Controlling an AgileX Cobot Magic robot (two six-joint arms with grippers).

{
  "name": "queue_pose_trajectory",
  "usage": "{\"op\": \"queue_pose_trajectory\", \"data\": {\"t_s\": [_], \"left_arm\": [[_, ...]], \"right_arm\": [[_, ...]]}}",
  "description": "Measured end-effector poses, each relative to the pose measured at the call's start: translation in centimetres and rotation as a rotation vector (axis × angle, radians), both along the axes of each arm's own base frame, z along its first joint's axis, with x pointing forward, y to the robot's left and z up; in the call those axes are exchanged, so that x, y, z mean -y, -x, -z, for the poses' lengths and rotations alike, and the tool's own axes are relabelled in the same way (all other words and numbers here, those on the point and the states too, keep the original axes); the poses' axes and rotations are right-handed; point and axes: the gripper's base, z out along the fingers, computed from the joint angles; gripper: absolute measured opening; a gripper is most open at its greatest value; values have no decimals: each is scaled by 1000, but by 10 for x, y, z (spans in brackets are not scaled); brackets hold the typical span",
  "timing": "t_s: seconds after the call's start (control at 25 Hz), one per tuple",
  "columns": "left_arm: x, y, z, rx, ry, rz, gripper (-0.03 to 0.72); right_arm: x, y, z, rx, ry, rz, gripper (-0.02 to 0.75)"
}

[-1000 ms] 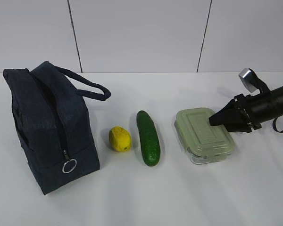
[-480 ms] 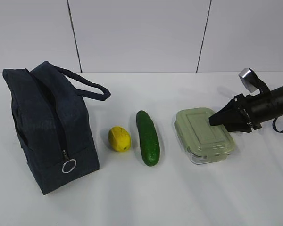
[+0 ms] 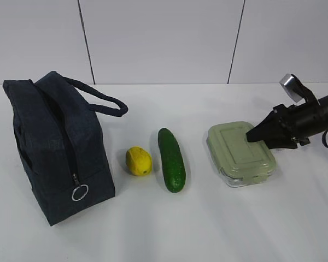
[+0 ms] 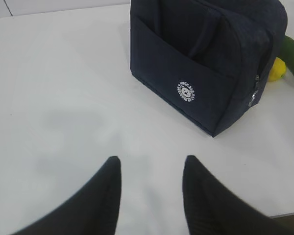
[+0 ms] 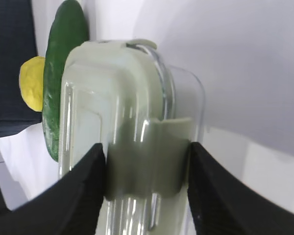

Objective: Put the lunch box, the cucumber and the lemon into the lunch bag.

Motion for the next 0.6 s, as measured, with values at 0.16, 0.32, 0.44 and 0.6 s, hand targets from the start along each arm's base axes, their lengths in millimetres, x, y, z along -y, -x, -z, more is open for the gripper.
{"op": "queue_pose_trajectory", "data": {"t_s": [0.16, 0.32, 0.44, 0.6], "left_arm": [[0, 0, 0, 0, 0, 0, 305], [0, 0, 0, 0, 0, 0, 305], [0, 0, 0, 0, 0, 0, 305], [0, 0, 0, 0, 0, 0, 305]], "right_arm": [[0, 0, -15, 15, 8, 20, 385], [0, 0, -28, 21, 7, 42, 385], [0, 1, -39, 32, 8, 54, 384], [0, 2, -50, 41, 8, 68, 383]]}}
